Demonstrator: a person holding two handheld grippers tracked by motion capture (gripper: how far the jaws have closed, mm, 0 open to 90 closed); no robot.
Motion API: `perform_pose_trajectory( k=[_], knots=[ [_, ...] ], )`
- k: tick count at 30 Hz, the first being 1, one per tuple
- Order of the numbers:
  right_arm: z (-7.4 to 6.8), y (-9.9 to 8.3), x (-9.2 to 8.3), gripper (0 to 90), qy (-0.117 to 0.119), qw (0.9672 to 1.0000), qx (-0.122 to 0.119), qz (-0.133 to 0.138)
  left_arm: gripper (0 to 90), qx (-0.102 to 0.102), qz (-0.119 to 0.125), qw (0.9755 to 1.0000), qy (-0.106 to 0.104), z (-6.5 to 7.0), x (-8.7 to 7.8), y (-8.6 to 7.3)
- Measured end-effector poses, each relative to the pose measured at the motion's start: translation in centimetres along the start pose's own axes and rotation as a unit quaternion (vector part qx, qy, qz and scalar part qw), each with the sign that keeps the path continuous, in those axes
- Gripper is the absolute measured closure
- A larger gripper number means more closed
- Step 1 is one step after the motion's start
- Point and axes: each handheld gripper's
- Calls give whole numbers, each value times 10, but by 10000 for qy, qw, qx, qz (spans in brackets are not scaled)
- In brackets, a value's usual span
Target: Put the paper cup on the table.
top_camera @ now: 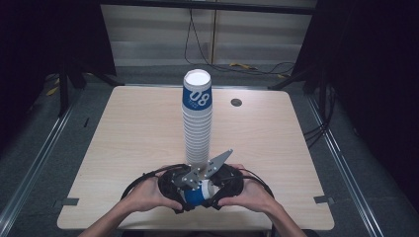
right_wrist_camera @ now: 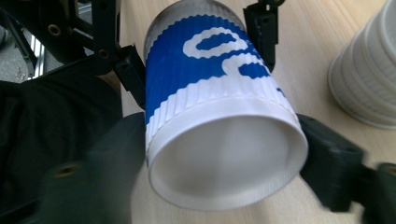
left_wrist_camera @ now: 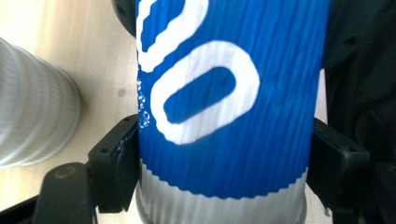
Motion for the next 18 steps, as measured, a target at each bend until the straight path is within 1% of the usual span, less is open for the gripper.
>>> perform_pose_trajectory(
  k=[1,2,3,4,6,7,8,10,11,12,13,14,15,16,18],
  knots=[
    [-1,0,-1,273,25,10000,-6,39,222,54,6,10000,11,1,-2,-1],
    [-1,0,-2,279,45,10000,-29,65,222,102,65,9999,46,1,-3,-2],
    [-1,0,-2,279,45,10000,-29,65,222,102,65,9999,46,1,-3,-2],
    [-2,1,-4,286,22,9999,-38,119,221,130,157,9998,-40,0,-4,-4],
    [-2,1,-4,289,30,9999,-74,133,218,181,123,9998,-14,-1,-3,-4],
    [-2,1,-4,289,9,9999,-77,114,214,176,113,9998,-23,-1,-3,-4],
    [-2,0,-3,290,38,9999,-50,109,211,153,135,9998,-15,-1,-2,-5],
    [-1,-1,-4,290,19,9999,-83,124,204,89,273,9996,-39,-2,-2,-6],
    [0,-1,-4,290,22,9999,-66,126,201,95,291,9995,-25,-3,-3,-7],
    [0,-1,-5,291,4,9999,-61,151,200,59,348,9994,-49,-3,-4,-7],
    [1,-1,-5,291,15,9998,-26,181,198,100,350,9993,-18,-4,-5,-8],
    [1,-2,-5,291,20,9998,-25,182,196,79,402,9992,-39,-5,-5,-9],
    [2,-2,-5,291,15,9998,-8,212,191,9,486,9988,-20,-6,-5,-9],
    [2,-2,-5,292,1,9998,18,193,186,6,515,9987,-59,-6,-6,-10],
    [3,-3,-5,292,-8,9998,47,213,177,-6,602,9982,-5,-7,-8,-11]
  ],
)
Point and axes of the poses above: each handheld gripper's, and its own axes: x roughly forward along the jaws, y roughly out of its top, z roughly to its right, and after that the axes turned 12 degrees about -y, right-handed
